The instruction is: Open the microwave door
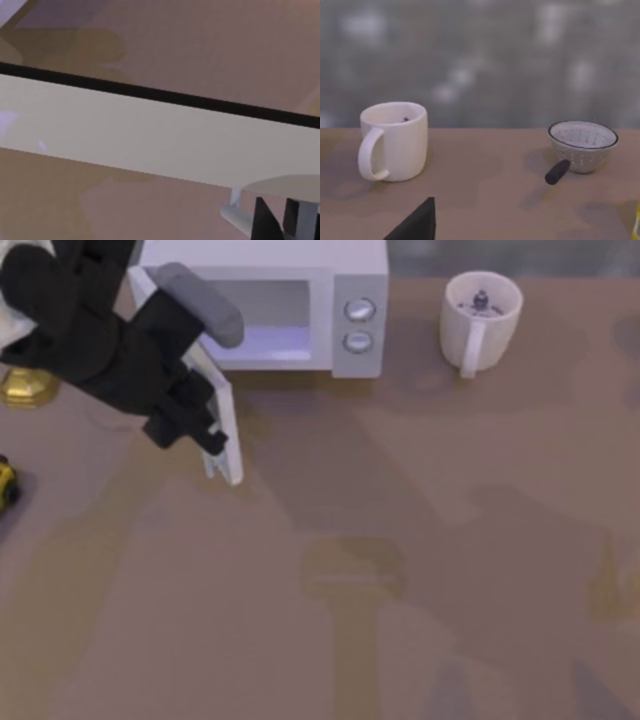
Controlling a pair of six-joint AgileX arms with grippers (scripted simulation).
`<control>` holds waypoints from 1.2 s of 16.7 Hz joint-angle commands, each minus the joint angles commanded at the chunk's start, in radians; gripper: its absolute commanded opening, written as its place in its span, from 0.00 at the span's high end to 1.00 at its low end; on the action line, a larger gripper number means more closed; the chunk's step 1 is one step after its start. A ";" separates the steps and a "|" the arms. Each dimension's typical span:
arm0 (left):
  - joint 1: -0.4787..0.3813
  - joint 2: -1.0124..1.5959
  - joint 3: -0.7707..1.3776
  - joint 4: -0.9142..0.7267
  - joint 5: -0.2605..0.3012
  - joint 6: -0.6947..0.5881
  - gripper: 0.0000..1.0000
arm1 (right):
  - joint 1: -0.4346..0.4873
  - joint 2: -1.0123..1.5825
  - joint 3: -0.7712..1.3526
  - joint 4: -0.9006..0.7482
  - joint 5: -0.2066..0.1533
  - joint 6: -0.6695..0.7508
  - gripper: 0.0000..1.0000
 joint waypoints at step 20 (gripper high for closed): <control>0.085 -0.010 -0.003 -0.071 0.093 0.208 1.00 | 0.000 0.000 0.000 0.000 0.000 0.000 0.00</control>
